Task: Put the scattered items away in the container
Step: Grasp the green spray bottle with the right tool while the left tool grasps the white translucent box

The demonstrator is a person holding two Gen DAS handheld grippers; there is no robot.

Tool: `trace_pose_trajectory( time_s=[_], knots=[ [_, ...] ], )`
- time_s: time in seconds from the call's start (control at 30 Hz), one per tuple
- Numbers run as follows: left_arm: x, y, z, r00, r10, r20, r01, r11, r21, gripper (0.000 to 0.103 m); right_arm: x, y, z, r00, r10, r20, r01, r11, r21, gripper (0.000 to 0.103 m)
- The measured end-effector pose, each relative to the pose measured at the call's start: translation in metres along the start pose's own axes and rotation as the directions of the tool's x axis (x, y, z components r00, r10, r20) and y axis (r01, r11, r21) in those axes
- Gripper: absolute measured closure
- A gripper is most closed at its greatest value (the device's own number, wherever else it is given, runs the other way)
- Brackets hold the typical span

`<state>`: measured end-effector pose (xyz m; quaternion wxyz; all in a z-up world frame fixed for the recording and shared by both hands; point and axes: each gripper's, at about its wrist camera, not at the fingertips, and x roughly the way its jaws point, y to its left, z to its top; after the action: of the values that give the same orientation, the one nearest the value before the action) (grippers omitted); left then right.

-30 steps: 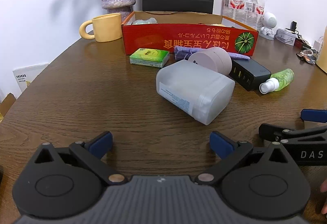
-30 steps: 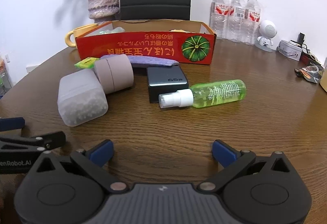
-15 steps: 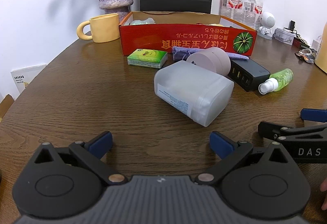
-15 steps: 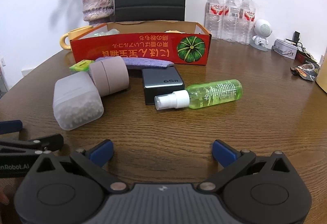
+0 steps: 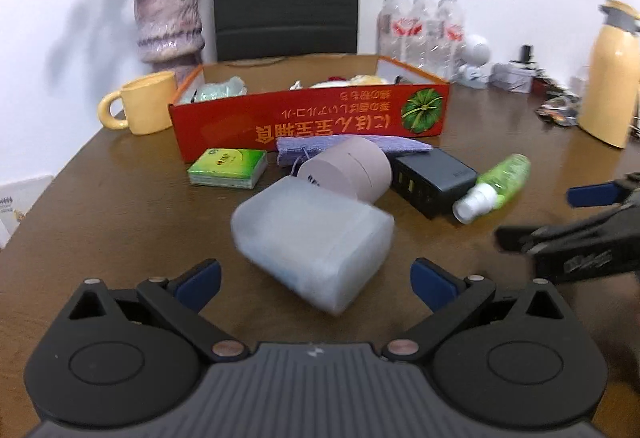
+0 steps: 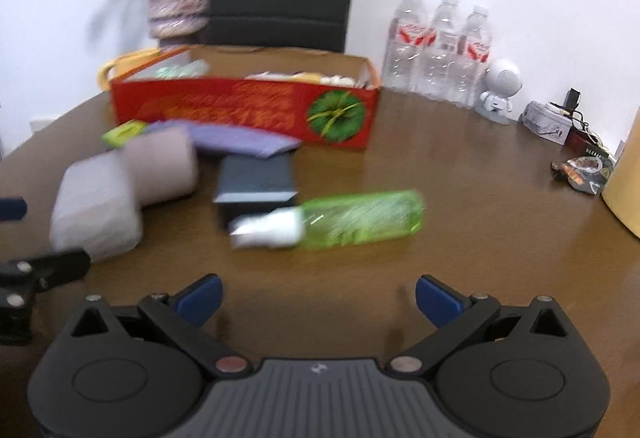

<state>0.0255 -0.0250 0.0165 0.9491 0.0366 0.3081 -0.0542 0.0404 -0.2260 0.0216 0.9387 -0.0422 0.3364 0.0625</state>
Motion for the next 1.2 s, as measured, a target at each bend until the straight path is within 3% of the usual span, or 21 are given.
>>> trace_pose_trajectory(
  time_s=[0.17,0.27,0.33,0.4,0.5,0.57,0.67,0.77,0.83,0.87,0.9,0.93,0.97,1.0,1.03,1.1,1.2],
  knots=[
    [0.023,-0.010,0.015,0.998,0.065,-0.006,-0.065,0.998,-0.027,0.000,0.020,-0.050,0.032,0.990,0.140,0.025,-0.142,0.975,0.174,0.002],
    [0.030,-0.017,0.017,0.993,0.115,-0.007,-0.115,0.993,0.017,0.000,0.034,-0.067,0.051,0.980,0.189,0.061,-0.198,0.949,0.244,0.007],
    [0.029,-0.017,0.013,0.990,0.141,0.004,-0.141,0.988,0.057,0.003,0.046,-0.070,0.063,0.979,0.190,0.071,-0.202,0.950,0.238,0.023],
    [0.021,-0.012,0.009,0.990,0.137,0.024,-0.139,0.988,0.063,0.009,0.057,-0.070,0.068,0.984,0.175,0.037,-0.179,0.961,0.212,0.050],
    [0.006,0.000,0.002,0.993,0.113,0.042,-0.116,0.991,0.059,0.021,0.060,-0.071,0.060,0.984,0.179,-0.003,-0.175,0.967,0.187,0.056],
    [-0.002,0.007,-0.001,0.994,0.101,0.041,-0.103,0.993,0.063,0.030,0.050,-0.069,0.051,0.986,0.166,-0.007,-0.163,0.973,0.163,0.056],
    [-0.015,0.011,-0.006,0.994,0.092,0.053,-0.097,0.991,0.097,0.033,0.024,-0.065,0.033,0.986,0.168,-0.017,-0.164,0.976,0.144,0.055],
    [-0.028,0.014,-0.013,0.995,0.069,0.068,-0.077,0.990,0.117,0.033,-0.005,-0.063,0.016,0.975,0.222,-0.023,-0.217,0.968,0.128,0.053],
    [-0.035,0.015,-0.017,0.997,0.044,0.066,-0.051,0.991,0.120,0.033,-0.018,-0.063,0.004,0.962,0.273,-0.010,-0.270,0.957,0.101,0.038],
    [-0.037,0.015,-0.018,0.997,0.034,0.067,-0.041,0.992,0.119,0.030,-0.022,-0.063,-0.001,0.957,0.291,-0.003,-0.290,0.954,0.081,0.023],
    [-0.037,0.016,-0.018,0.997,0.027,0.071,-0.035,0.993,0.115,0.027,-0.023,-0.060,-0.005,0.956,0.293,0.001,-0.293,0.955,0.052,0.019],
    [-0.036,0.015,-0.018,0.997,0.025,0.079,-0.034,0.993,0.110,0.021,-0.021,-0.056,-0.008,0.956,0.293,-0.006,-0.292,0.956,0.029,0.019],
    [-0.034,0.015,-0.018,0.996,0.032,0.089,-0.041,0.993,0.106,0.022,-0.018,-0.051,-0.010,0.954,0.300,-0.019,-0.300,0.954,0.009,0.019],
    [-0.031,0.014,-0.018,0.995,0.039,0.093,-0.049,0.994,0.103,0.025,-0.016,-0.047,-0.011,0.947,0.322,-0.024,-0.322,0.947,0.001,0.021],
    [-0.028,0.014,-0.018,0.994,0.045,0.095,-0.055,0.994,0.097,0.034,-0.013,-0.044,-0.012,0.939,0.344,-0.029,-0.344,0.939,-0.002,0.023],
    [-0.024,0.012,-0.018,0.993,0.057,0.101,-0.066,0.994,0.092,0.035,-0.010,-0.032,-0.015,0.934,0.356,-0.044,-0.357,0.934,-0.032,0.033],
    [-0.027,0.010,-0.021,0.992,0.061,0.108,-0.072,0.992,0.103,0.036,-0.014,-0.009,-0.024,0.962,0.270,-0.038,-0.272,0.955,-0.119,0.053]
  ],
)
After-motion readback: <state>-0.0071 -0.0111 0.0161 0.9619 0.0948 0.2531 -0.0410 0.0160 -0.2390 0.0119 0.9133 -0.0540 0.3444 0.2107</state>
